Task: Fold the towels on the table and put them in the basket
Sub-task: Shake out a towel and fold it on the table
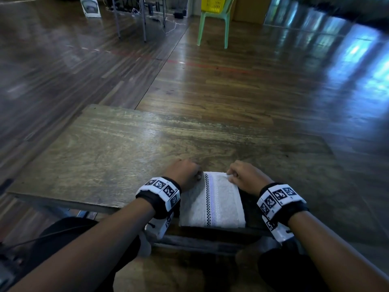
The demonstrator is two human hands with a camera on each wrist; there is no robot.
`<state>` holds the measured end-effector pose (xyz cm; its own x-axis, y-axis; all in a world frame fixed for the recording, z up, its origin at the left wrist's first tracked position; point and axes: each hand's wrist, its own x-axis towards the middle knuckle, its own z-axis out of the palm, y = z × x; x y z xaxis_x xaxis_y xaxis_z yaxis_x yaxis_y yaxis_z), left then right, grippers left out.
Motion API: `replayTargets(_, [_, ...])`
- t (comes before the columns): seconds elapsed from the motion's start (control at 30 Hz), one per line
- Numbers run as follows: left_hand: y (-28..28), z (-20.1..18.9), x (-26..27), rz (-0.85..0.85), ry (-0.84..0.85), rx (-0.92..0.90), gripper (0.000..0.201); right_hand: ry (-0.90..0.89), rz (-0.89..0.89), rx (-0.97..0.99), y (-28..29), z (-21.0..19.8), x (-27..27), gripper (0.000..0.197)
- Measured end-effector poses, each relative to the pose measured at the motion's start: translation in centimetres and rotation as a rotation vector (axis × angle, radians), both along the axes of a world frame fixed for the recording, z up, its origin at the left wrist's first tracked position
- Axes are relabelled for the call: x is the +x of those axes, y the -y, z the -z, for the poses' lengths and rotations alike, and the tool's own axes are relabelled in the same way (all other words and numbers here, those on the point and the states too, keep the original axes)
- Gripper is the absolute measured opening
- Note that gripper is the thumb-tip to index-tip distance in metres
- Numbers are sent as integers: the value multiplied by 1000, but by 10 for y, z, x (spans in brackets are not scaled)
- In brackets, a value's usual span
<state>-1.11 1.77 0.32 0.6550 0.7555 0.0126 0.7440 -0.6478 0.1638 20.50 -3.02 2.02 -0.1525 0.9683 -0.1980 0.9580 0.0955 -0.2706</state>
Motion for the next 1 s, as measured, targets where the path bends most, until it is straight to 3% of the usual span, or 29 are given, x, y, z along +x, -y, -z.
replayTargets(0.2, [1,0,1,-27,21,-15,14,89,-169,123,1,-1,-1,10])
replayTargets(0.27, [2,-3,2,-35,29,-29,13,39,-132,118,2,-2,0,3])
replayTargets(0.4, [3,-10,3,-76,47,-98,10,-34,-61,102,3,1,2,18])
replayTargets(0.6, [1,-14,4,-115,73,-148,8,-67,27,117,3,-2,1,9])
replayTargets(0.8, [2,-15,7,-137,3,-55,12,70,6,277,5,2,-14,5])
replayTargets(0.93, [15,-17,9,-162,-24,47,21,387,16,358,17,10,-31,14])
replayTargets(1.0, [31,-15,14,-131,-13,78,28,425,52,360,25,10,-42,12])
